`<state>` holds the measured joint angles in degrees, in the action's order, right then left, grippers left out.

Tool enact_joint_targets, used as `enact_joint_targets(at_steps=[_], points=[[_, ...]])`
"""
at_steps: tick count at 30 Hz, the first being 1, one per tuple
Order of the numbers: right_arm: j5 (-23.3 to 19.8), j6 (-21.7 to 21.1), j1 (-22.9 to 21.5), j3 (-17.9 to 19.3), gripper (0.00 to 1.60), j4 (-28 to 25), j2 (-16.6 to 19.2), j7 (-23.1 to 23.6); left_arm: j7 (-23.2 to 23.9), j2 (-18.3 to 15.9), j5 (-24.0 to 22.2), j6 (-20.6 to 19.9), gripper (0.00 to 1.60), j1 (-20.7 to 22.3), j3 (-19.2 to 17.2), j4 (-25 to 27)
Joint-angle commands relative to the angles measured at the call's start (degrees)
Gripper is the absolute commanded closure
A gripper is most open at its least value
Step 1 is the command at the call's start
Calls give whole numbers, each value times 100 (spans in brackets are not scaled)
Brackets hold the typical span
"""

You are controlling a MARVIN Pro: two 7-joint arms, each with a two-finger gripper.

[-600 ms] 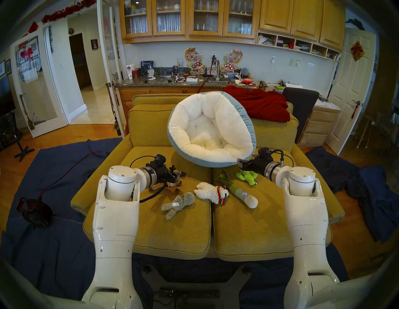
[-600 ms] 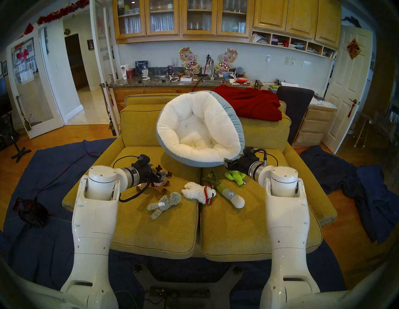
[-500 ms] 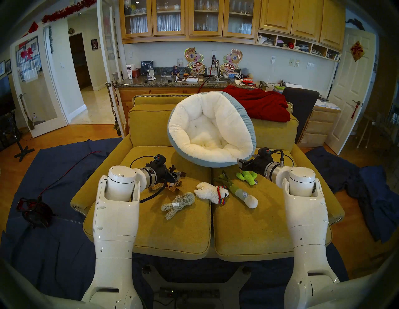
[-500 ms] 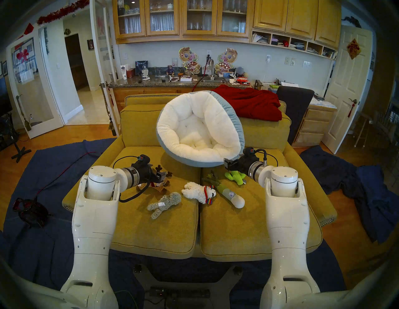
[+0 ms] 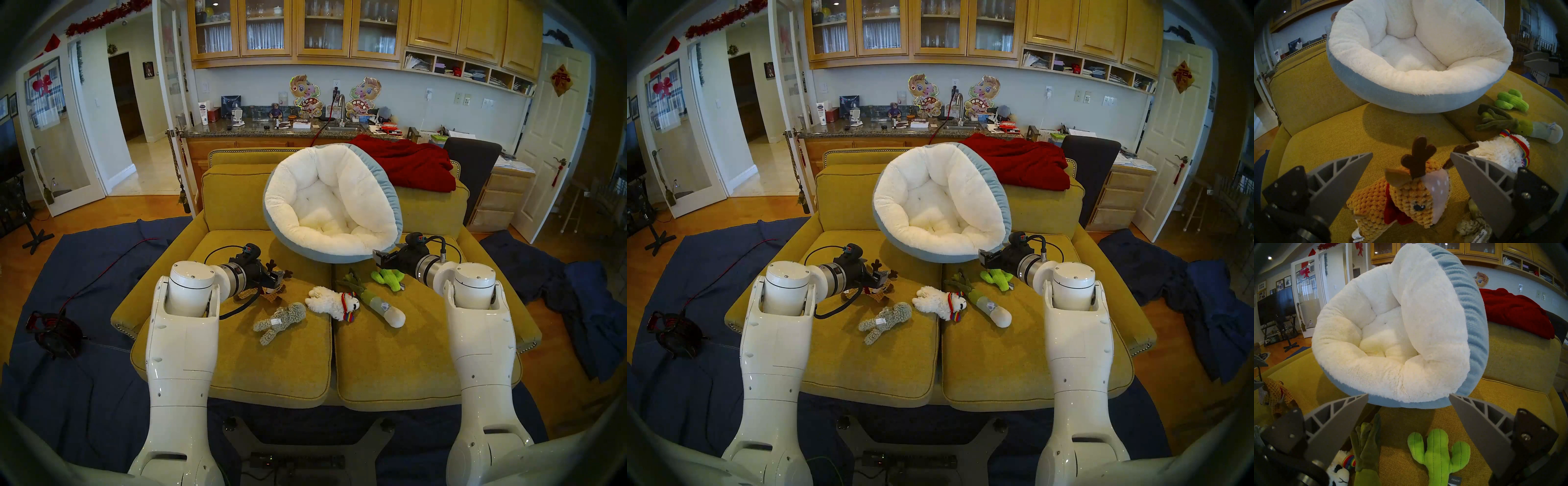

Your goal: Put toys into dog bed

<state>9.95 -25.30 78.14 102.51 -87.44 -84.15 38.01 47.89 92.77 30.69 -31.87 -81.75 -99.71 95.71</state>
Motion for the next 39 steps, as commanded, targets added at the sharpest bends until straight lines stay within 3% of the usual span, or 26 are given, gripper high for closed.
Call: enact_joint_targets(at_steps=[1,9,15,18,19,22,27,39], points=[[8,-233,-74,-40,0,-446,99,135,-6,-3,-17,15,0,167,4,151],[23,-657,57,36,0,-926,429,443,-8,-4,-18,19,0,166,4,146],[70,-1223,367,135,0,-1507,694,762,-8,-4,-19,19,0,166,4,146],[127,-1369,475,114,0,-1625,817,869,-8,-5,-19,18,0,166,5,147],[129,-1358,404,86,0,-1444,903,983,-8,-5,-19,18,0,166,5,147],[260,-1684,620,41,0,-1763,1019,1053,-8,-5,-19,16,0,167,5,150],[438,-2021,632,-95,0,-1771,1168,1201,-7,-5,-19,13,0,167,5,152],[753,-2359,701,-538,0,-1611,1402,1442,-7,-6,-19,11,0,167,6,154]])
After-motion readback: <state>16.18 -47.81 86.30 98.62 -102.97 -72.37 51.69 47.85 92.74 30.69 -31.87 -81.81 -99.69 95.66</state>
